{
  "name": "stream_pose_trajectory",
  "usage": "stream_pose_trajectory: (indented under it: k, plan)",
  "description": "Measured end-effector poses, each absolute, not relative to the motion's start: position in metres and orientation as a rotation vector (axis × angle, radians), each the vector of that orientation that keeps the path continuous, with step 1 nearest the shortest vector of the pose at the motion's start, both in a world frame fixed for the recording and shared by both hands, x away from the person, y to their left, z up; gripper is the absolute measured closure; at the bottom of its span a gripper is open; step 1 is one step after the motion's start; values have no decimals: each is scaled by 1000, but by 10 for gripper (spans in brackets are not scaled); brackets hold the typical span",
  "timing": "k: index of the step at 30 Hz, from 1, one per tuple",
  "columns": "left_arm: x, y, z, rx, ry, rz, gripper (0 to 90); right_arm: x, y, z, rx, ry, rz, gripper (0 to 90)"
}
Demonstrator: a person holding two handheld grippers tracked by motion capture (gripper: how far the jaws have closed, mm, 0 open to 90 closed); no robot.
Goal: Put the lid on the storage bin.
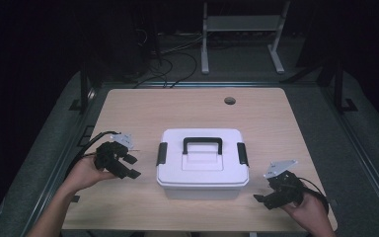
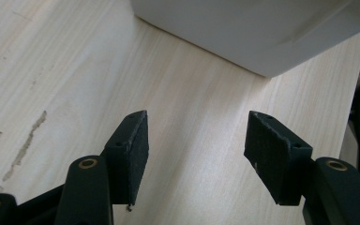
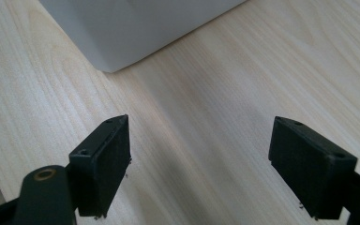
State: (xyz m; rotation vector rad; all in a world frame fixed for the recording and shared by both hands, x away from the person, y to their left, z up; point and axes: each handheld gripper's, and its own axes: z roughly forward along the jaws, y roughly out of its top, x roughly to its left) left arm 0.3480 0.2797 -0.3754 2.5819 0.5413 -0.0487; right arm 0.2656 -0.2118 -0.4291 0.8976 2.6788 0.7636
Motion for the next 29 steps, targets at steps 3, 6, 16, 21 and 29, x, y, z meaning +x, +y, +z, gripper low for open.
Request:
stream_pose_trajectory:
  k: [3,6,16,21,29]
  plan:
    - [346,282,-378,2575,548,-53,393,266,-212,-429,898,2679,764,204]
    - [345,284,-380,2568,559,-58,391,266,-211,-430,897,2681,763,204]
    - [340,291,-387,2545,582,-63,374,265,-211,-430,900,2683,765,204]
    - [336,293,-389,2538,594,-61,372,265,-211,-430,899,2682,767,204]
    - [331,298,-394,2529,616,-55,356,265,-211,-430,889,2684,767,203]
